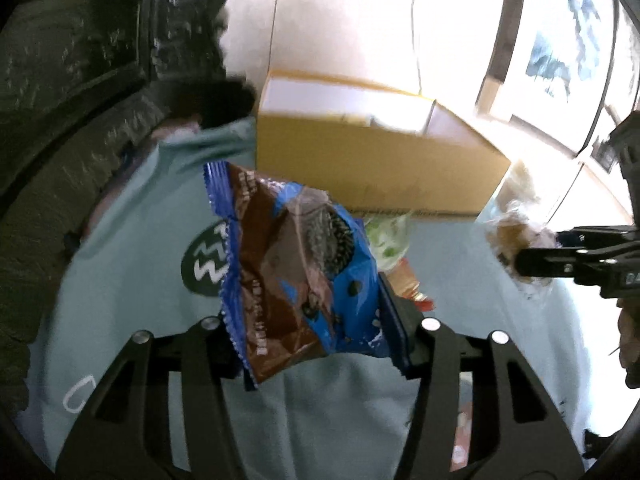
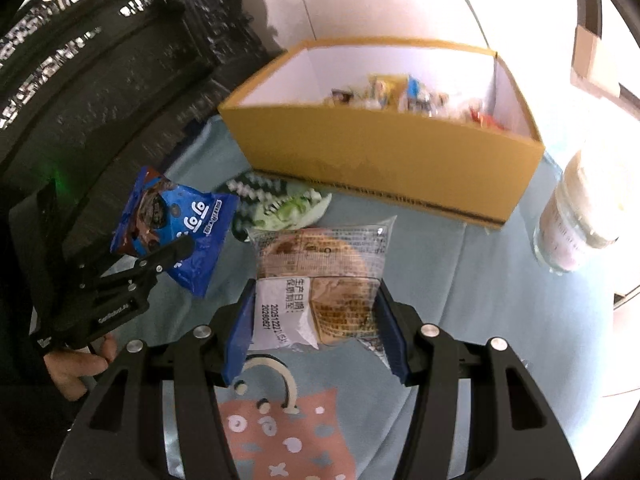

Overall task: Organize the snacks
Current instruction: 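Carry both bags over the yellow box and open both tools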

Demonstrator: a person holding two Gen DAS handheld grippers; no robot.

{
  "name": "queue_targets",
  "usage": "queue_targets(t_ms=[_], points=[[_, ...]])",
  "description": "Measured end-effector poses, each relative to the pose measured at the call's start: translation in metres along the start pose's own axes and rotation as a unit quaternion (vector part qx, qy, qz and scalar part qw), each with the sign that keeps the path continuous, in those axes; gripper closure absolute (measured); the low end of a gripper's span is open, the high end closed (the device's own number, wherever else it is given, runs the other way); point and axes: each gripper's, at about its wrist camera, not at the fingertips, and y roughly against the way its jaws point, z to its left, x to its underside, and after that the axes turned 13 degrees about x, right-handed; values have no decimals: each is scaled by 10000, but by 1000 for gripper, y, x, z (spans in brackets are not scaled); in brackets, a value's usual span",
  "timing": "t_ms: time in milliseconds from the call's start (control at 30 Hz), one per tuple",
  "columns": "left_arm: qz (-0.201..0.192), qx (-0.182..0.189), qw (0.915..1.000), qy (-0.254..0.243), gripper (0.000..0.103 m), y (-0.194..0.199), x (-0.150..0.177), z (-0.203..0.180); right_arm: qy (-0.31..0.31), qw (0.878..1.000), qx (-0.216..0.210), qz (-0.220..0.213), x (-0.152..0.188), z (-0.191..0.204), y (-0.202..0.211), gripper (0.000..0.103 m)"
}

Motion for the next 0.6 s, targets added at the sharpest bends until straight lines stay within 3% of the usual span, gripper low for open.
queue_targets(t_ms=[267,600], points=[[-933,342,9947,-280,49,44,-64,-40,-109,9975,-17,-701,-36,-14,59,47],[-1495,573,9851,-627,49,41,-191,-76,-145,9861,330,-1622,-145,-49,131,47]])
